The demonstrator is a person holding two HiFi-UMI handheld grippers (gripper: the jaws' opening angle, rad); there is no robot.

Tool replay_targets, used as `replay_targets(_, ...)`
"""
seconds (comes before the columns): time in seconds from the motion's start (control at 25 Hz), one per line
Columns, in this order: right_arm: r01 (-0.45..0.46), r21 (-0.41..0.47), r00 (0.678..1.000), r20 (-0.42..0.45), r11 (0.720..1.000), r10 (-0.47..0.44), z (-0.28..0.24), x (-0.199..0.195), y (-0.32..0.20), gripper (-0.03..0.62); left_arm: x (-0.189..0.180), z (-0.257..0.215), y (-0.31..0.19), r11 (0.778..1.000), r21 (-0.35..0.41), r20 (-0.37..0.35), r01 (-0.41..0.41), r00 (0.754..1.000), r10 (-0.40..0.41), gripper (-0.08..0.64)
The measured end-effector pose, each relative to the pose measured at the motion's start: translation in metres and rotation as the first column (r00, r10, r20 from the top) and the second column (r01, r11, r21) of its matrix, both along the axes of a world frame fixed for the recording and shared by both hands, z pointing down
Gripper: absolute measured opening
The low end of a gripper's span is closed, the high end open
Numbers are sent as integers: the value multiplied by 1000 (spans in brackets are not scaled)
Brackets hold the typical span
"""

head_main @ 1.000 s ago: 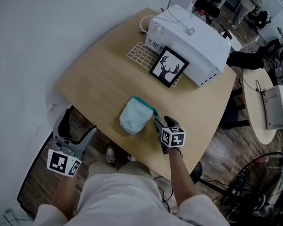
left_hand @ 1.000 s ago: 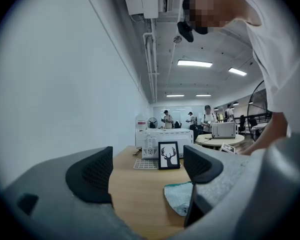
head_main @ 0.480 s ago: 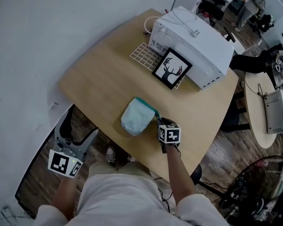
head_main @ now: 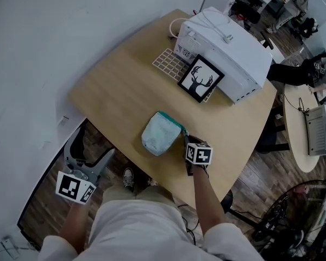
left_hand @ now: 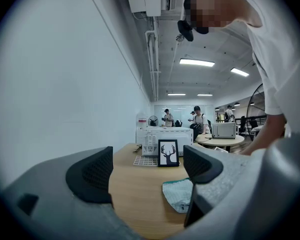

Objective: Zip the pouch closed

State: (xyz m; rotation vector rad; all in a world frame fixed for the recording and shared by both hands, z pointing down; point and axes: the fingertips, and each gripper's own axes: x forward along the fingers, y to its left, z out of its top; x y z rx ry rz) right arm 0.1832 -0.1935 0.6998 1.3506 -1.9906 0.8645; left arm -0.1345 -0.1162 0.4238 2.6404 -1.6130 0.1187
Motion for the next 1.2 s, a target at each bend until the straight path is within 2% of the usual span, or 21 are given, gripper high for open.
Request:
replay_targets(0.12,115,101,989,-105,988,-105,-25,-7,-2,15,2,1,-2,1000,-1,-12,-8,1000,8,436)
replay_targets(0.24,245,186,955,-217,952,-204,-57,-21,-2,15,4,0,-7,1000,3,-29,-20,999,20,436)
replay_targets(0.48,435,308,861,-416,846,-291,-116,-47,5,15,14,-4,-13,998,22,-55,-56,997,57,436)
replay_targets(0.6,506,344,811,-502,791,-300,-139,-57,8,15,26,-6,-15,993,21,-53,-117,992,118,436)
replay_targets(0.76,596,381,740,-603,707,-298,-169,-70,13,15,51,-5,-14,971,-11,-58,-238,970,237,420)
replay_targets(0.96,691,409,659,-696,596,-286,-205,-87,18,15,80,-8,-18,940,-24,-58,-340,939,338,383)
replay_targets(1.12,760,414,591,-760,500,-270,-235,-101,26,15,101,-18,-23,903,-24,-59,-428,903,426,305)
replay_targets(1.2,781,415,569,-781,466,-257,-247,-105,28,15,113,-26,-25,880,-22,-69,-475,879,473,280)
